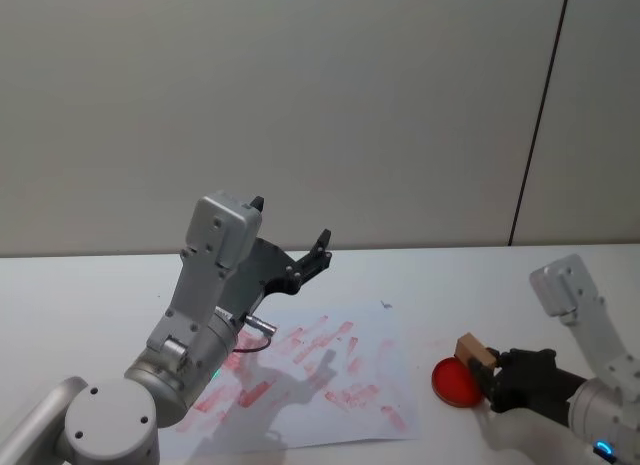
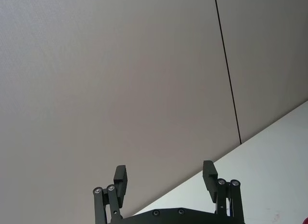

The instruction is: Use the one hand to pick up the stamp and affix it onto the A4 paper.

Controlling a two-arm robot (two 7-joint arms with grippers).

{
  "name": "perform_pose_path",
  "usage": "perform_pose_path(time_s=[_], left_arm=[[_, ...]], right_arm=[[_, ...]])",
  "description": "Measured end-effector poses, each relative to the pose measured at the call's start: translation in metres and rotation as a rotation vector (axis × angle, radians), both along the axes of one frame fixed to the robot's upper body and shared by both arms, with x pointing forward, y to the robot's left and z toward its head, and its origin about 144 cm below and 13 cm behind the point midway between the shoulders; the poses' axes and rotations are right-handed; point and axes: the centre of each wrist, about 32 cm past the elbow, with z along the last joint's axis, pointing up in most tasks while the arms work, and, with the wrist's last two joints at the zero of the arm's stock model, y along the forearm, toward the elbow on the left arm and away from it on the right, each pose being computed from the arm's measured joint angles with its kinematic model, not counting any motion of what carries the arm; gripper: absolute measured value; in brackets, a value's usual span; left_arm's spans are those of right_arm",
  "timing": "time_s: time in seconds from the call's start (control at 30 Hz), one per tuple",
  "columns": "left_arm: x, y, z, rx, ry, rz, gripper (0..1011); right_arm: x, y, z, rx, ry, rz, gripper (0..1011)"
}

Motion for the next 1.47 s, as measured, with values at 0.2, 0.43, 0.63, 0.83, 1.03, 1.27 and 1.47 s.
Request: perform_pose_path(time_s=[0.2, 0.43, 0.63, 0.83, 1.03, 1.27, 1.47], left_arm=[[0.000, 0.000, 0.000, 0.000, 0.000, 0.000, 1001], [0.000, 0.000, 0.000, 0.000, 0.000, 0.000, 1001], [0.000, 0.000, 0.000, 0.000, 0.000, 0.000, 1001], [0.000, 0.000, 0.000, 0.000, 0.000, 0.000, 1001], [0.000, 0.000, 0.000, 0.000, 0.000, 0.000, 1002], [0.000, 0.000, 0.000, 0.000, 0.000, 0.000, 1002], [0.000, 0.000, 0.000, 0.000, 0.000, 0.000, 1001]], right_arm=[[0.003, 0.003, -0.005, -0.013, 0.007, 0.010, 225], [0.007, 0.008, -0.009, -0.024, 0.011, 0.020, 224], [0.009, 0.010, -0.011, -0.029, 0.012, 0.025, 263], [0.010, 0.011, -0.013, -0.033, 0.014, 0.028, 490], [0.010, 0.012, -0.014, -0.035, 0.015, 0.030, 674], [0.011, 0.012, -0.014, -0.037, 0.015, 0.031, 894], [0.011, 0.012, -0.015, -0.037, 0.015, 0.032, 1001]])
